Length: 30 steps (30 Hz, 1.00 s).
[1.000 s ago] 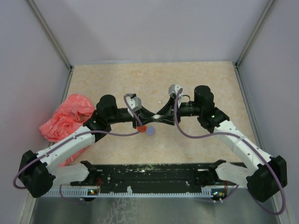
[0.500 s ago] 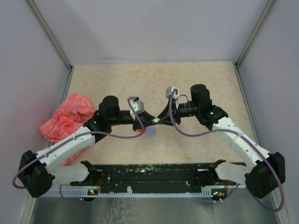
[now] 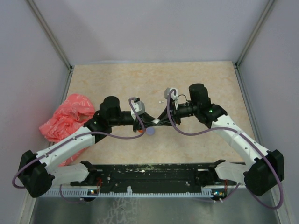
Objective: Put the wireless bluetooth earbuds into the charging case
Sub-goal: Open the charging case.
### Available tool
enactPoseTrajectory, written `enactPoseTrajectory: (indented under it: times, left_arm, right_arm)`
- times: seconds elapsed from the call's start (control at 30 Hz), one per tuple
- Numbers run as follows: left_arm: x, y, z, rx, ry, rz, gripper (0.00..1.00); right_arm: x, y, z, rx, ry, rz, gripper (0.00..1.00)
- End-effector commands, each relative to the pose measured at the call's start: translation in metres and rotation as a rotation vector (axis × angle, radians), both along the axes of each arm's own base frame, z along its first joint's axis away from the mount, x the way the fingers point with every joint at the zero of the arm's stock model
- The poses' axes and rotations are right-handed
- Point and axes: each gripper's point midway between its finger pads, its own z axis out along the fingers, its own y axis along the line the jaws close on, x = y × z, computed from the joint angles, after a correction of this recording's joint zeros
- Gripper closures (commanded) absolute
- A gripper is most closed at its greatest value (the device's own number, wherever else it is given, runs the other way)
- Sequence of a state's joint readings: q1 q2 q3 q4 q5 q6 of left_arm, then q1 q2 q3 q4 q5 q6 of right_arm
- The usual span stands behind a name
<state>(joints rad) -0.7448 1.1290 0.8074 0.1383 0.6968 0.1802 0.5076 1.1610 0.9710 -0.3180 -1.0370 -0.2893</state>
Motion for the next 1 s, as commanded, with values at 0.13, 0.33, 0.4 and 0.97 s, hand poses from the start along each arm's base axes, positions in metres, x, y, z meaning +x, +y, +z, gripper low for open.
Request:
enactPoseTrajectory:
  times: [0.13, 0.33, 0.4, 0.97]
  left_arm:
    - [0.013, 0.004, 0.031, -0.076, -0.096, 0.082, 0.74]
    - [0.027, 0.016, 0.038, -0.143, -0.134, 0.213, 0.4]
    - [0.03, 0.022, 0.042, -0.184, -0.144, 0.261, 0.35]
    - [0.016, 0.022, 0.046, -0.37, -0.054, 0.225, 0.36]
  right_arm:
    - [0.003, 0.004, 0.023, 0.049, -0.032, 0.003, 1.0]
    - [0.017, 0.004, 0.029, 0.082, -0.037, -0.083, 1.0]
    - [0.023, 0.003, 0.037, 0.121, -0.047, -0.117, 1.0]
    - [0.011, 0.003, 0.088, 0.39, -0.076, -0.125, 1.0]
